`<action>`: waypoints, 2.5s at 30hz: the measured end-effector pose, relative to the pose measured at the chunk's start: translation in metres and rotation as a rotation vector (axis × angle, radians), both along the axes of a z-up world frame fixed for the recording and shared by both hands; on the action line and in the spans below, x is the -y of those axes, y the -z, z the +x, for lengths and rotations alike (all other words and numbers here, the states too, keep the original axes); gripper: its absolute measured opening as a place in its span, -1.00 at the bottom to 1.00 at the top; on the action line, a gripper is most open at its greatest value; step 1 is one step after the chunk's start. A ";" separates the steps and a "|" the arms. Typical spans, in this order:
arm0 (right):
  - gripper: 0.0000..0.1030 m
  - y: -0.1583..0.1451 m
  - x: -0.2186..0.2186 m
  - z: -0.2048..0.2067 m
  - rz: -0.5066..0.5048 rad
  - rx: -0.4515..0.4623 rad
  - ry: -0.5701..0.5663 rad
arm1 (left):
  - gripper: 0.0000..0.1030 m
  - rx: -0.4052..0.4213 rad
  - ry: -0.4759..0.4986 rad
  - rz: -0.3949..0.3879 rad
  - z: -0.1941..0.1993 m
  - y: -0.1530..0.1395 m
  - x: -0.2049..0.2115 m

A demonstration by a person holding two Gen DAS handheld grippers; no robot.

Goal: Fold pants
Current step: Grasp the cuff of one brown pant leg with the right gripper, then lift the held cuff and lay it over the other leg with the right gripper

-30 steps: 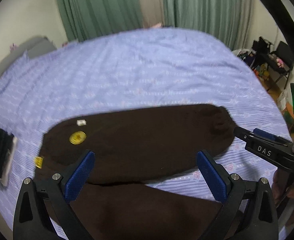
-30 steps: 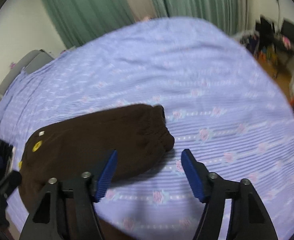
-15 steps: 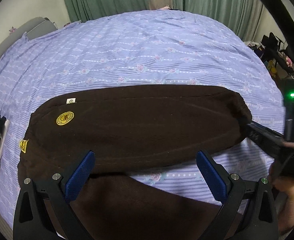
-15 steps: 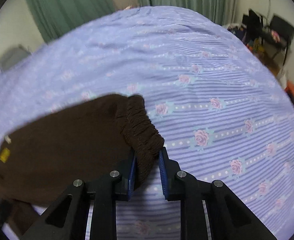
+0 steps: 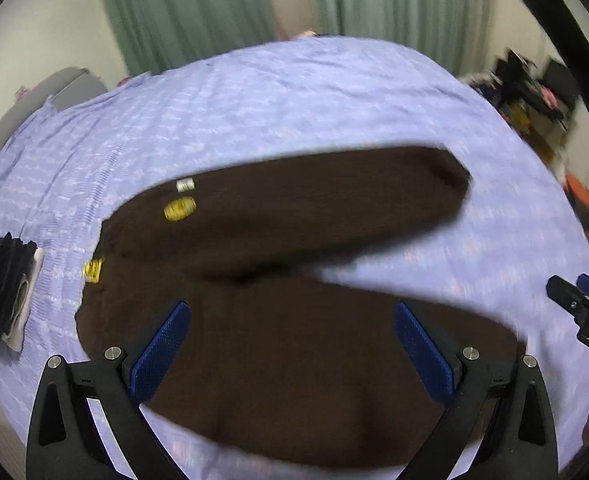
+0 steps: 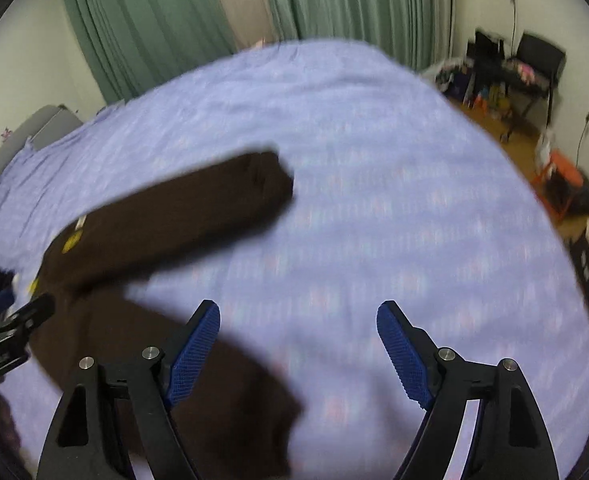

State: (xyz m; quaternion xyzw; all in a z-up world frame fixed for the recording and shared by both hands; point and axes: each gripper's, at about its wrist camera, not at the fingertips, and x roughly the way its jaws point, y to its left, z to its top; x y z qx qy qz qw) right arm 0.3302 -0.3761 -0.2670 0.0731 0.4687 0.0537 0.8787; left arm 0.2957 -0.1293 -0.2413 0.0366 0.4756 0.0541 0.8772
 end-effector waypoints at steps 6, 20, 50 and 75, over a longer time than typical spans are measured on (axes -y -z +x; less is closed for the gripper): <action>0.33 0.055 -0.004 -0.046 0.126 -0.207 0.013 | 1.00 -0.117 0.091 0.006 -0.046 0.028 0.020; -0.56 0.043 0.006 -0.046 0.112 -0.210 0.082 | 1.00 -0.152 -0.025 -0.032 -0.044 0.038 0.005; 0.43 0.080 -0.112 -0.109 0.225 -0.267 0.491 | 0.80 -0.185 -0.161 -0.377 -0.044 0.091 -0.225; -0.74 -0.036 -0.122 -0.113 0.081 -0.203 0.237 | -0.57 -0.177 -0.192 -0.336 -0.067 0.036 -0.227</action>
